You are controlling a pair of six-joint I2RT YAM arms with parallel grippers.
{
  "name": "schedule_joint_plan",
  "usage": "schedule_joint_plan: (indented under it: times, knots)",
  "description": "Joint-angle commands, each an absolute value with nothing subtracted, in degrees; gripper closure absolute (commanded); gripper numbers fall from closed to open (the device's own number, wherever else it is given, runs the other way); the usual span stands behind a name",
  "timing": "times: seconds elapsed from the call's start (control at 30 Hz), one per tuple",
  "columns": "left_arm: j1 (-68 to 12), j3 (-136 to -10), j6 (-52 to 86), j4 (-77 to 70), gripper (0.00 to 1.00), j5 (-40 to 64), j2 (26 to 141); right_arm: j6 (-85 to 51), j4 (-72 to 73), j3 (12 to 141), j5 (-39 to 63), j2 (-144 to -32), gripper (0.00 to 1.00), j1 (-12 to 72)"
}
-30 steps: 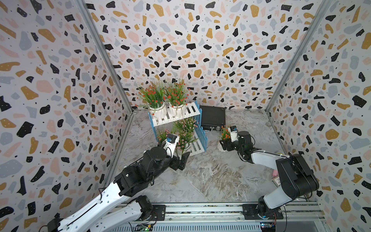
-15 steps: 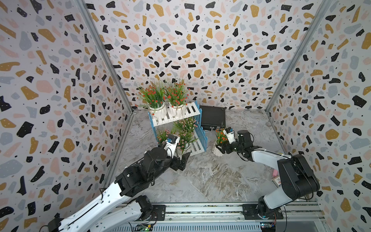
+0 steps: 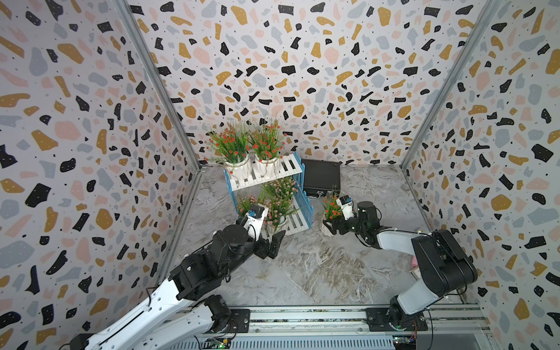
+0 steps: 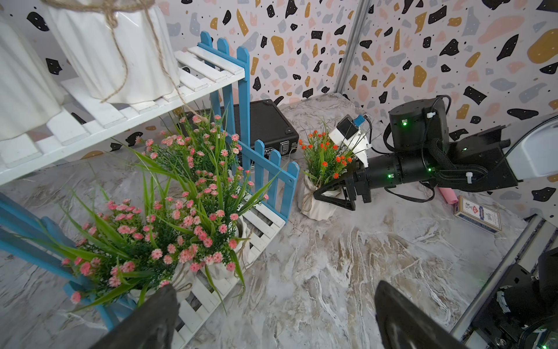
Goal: Place the baby's breath potted plants on the rack by color
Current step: Pick up the baby's breath potted plant from the center of the board.
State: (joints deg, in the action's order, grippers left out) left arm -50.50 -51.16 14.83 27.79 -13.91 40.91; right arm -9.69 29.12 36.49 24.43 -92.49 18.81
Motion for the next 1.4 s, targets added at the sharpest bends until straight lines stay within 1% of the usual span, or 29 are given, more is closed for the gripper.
schedule_joint_plan:
  times: [0.0,0.03,0.07,0.3,0.7,0.93,1.13,1.27,1.37]
  knots:
    - [-50.8,-51.2,15.0,24.7,0.01,-13.2,41.4,-13.6,38.3,35.3,22.1,-94.5,0.04,18.7]
    - [-50.7,-51.3,14.9,24.7,0.01,-13.3,41.3,-14.0,39.8,35.0,21.6,-95.2,0.04,18.7]
    - [-50.8,-51.3,14.7,24.8,0.01,-13.4,41.2,-14.3,41.0,35.0,21.6,-96.0,0.0,18.7]
    - [-50.8,-50.9,14.5,24.8,0.01,-13.6,41.5,-13.8,44.6,35.1,18.3,-98.7,0.0,19.4]
    - [-50.8,-51.0,14.2,24.0,0.01,-13.9,42.7,-9.0,42.4,37.1,13.0,-98.5,0.0,20.9]
    - [-50.8,-51.1,14.0,24.2,0.01,-14.1,42.7,-9.3,44.3,38.4,10.9,-100.2,0.0,20.9]
    - [-50.7,-51.1,13.8,24.5,0.01,-14.3,42.5,-10.9,42.6,40.5,11.5,-101.7,0.0,21.0]
    - [-50.8,-51.2,13.8,24.7,0.01,-14.3,42.4,-11.0,40.3,41.8,10.4,-101.8,0.06,21.0]
    - [-50.7,-51.2,13.9,24.7,0.01,-14.3,42.3,-11.2,39.6,42.1,10.0,-101.8,0.15,21.0]
